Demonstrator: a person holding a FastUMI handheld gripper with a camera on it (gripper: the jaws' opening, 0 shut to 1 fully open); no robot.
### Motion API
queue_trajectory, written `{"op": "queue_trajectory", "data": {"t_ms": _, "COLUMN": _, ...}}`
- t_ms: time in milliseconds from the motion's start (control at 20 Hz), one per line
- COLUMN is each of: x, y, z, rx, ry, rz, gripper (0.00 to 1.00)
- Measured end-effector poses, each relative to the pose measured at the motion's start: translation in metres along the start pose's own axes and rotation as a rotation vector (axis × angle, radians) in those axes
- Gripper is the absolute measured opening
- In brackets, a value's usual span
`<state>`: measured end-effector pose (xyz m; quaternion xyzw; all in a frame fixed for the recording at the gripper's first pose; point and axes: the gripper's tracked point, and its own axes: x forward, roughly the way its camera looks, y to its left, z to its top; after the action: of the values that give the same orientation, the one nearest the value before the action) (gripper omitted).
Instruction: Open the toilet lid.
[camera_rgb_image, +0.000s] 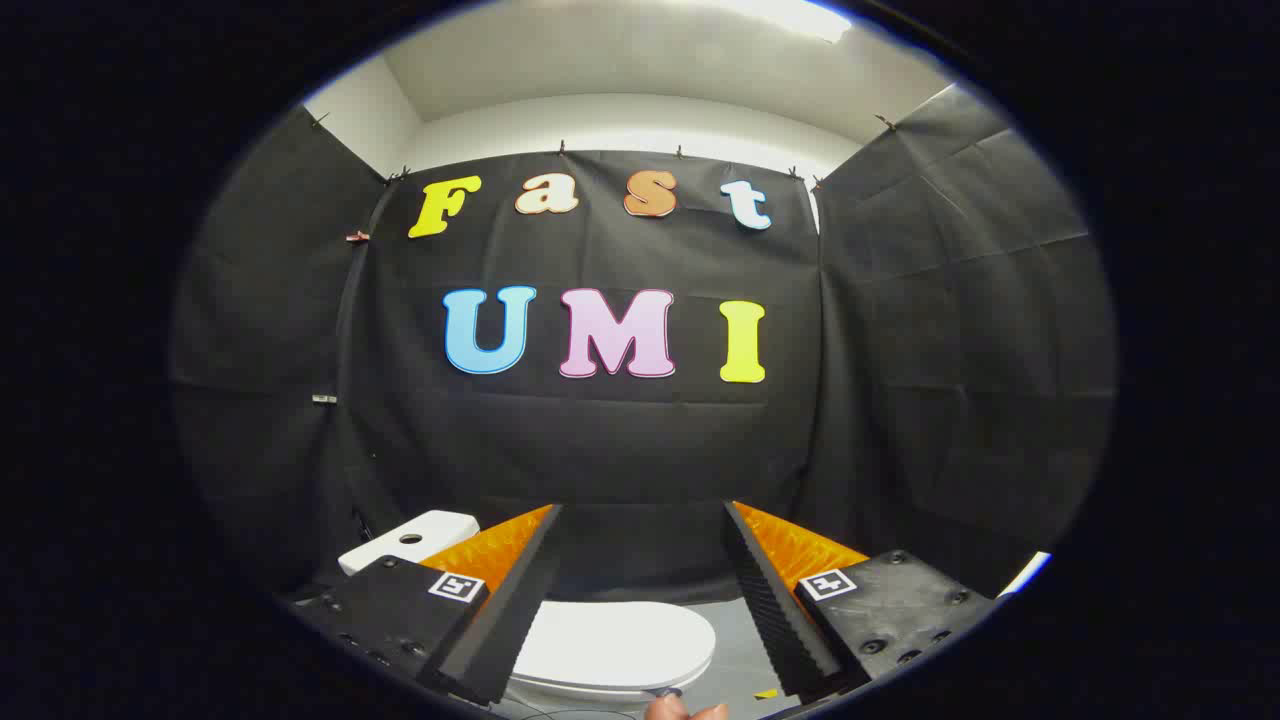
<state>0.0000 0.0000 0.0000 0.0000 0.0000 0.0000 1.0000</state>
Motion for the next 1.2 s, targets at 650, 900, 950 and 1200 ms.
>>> {"op": "queue_trajectory", "data": {"t_ms": 650, "x": -0.009, "y": 0.003, "z": 0.013, "rx": -0.032, "ry": -0.025, "rz": 0.011, "gripper": 0.98}}
{"op": "queue_trajectory", "data": {"t_ms": 900, "x": -0.009, "y": -0.002, "z": 0.018, "rx": -0.035, "ry": -0.039, "rz": 0.005, "gripper": 0.98}}
{"op": "queue_trajectory", "data": {"t_ms": 950, "x": -0.008, "y": -0.002, "z": 0.016, "rx": -0.034, "ry": -0.038, "rz": 0.004, "gripper": 0.98}}
{"op": "queue_trajectory", "data": {"t_ms": 1200, "x": -0.003, "y": 0.003, "z": 0.009, "rx": -0.025, "ry": -0.049, "rz": 0.024, "gripper": 0.98}}
